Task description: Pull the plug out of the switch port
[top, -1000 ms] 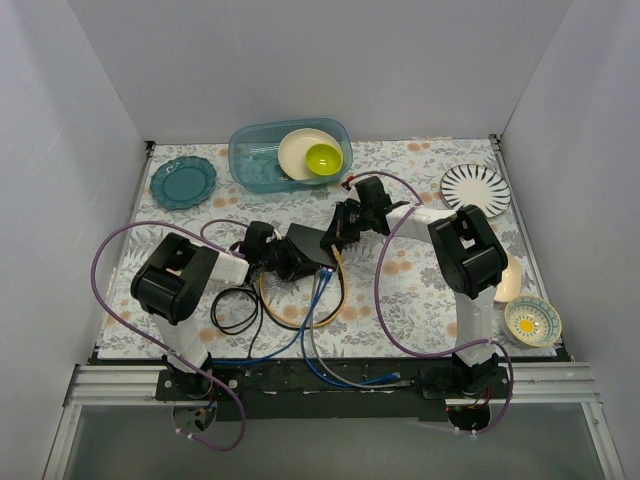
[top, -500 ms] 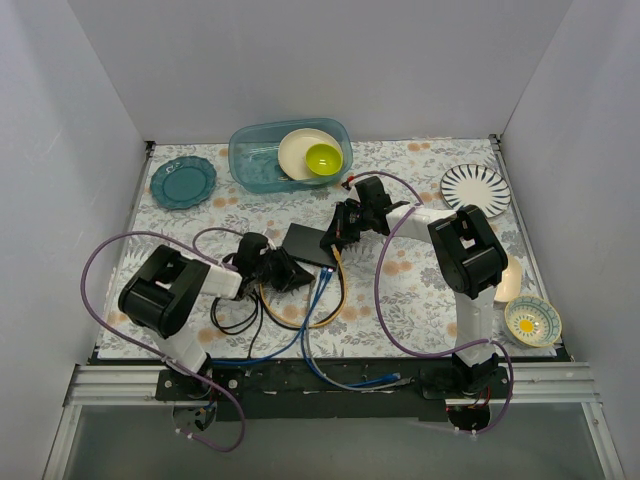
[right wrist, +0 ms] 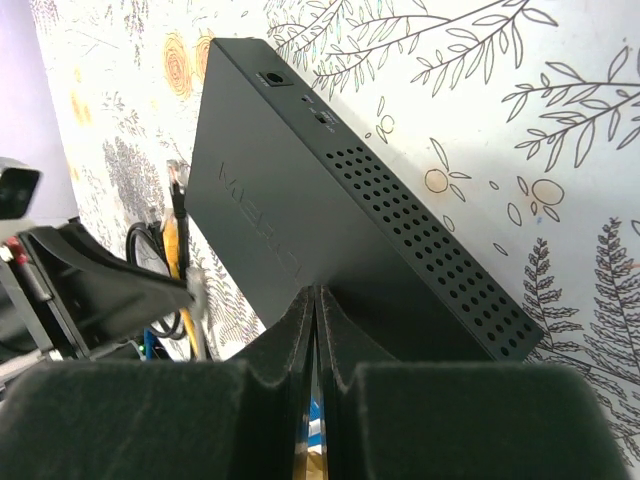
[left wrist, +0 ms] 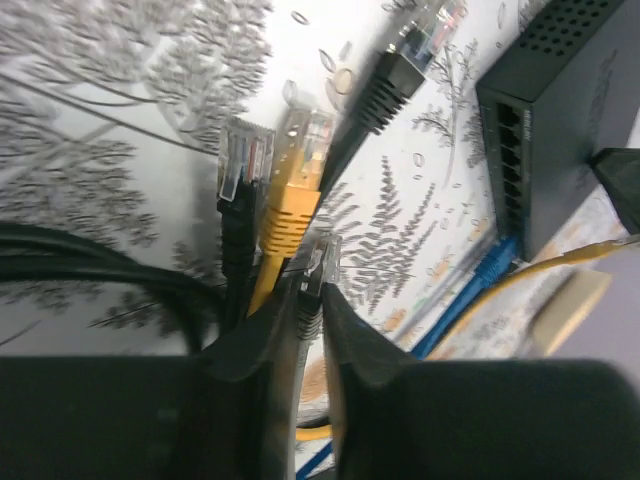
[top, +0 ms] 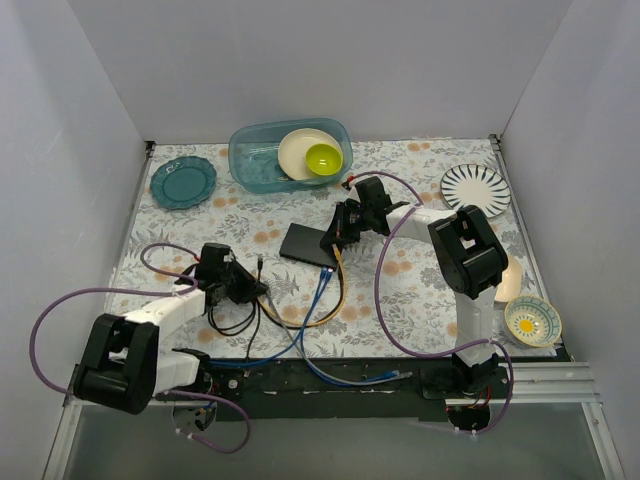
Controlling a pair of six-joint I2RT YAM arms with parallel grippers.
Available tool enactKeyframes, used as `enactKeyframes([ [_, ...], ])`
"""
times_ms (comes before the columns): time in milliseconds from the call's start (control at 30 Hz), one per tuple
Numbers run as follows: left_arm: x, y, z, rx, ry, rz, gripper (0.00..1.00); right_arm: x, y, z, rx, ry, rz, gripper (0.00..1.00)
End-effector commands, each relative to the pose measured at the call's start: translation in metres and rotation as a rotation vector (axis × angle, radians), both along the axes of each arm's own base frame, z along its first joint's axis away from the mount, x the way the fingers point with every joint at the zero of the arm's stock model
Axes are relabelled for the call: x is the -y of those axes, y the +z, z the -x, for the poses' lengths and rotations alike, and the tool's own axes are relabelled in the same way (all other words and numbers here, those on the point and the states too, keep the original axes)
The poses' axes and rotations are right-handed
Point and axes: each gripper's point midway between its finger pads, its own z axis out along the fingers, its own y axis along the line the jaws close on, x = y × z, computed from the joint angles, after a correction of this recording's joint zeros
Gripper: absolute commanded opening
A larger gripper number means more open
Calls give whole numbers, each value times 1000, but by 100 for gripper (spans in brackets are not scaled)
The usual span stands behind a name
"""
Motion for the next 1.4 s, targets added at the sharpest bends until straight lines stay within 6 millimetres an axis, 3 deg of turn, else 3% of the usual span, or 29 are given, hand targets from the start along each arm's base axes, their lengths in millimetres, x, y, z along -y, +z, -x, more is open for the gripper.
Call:
enactKeyframes([
  [0, -33, -3, 13, -43, 11, -157, 25, 57, -84, 39, -163, -44, 311, 9],
  [233, 15, 63, -35, 254, -149, 48, 45, 59, -81, 40, -152, -36, 319, 9],
  [300, 27, 76, -46, 302, -184, 58, 48, 60, -81, 41, -154, -36, 322, 9],
  [433, 77, 80, -46, 329, -326, 80, 50, 60, -81, 42, -155, -39, 321, 9],
  [533, 109, 63, -37, 280, -401, 126, 48, 60, -81, 44, -158, -38, 318, 9],
  [633, 124, 35, -30, 205, -418, 148, 43, 59, -82, 45, -163, -39, 312, 9],
  [833, 124, -3, -29, 121, -396, 134, 41, 60, -84, 46, -165, -36, 310, 9],
  [1000, 131, -13, -36, 91, -384, 154, 41, 58, -83, 46, -167, -34, 300, 9],
  [1367, 119, -34, -42, 12, -236, 110, 36, 57, -81, 46, -168, -30, 290, 9],
])
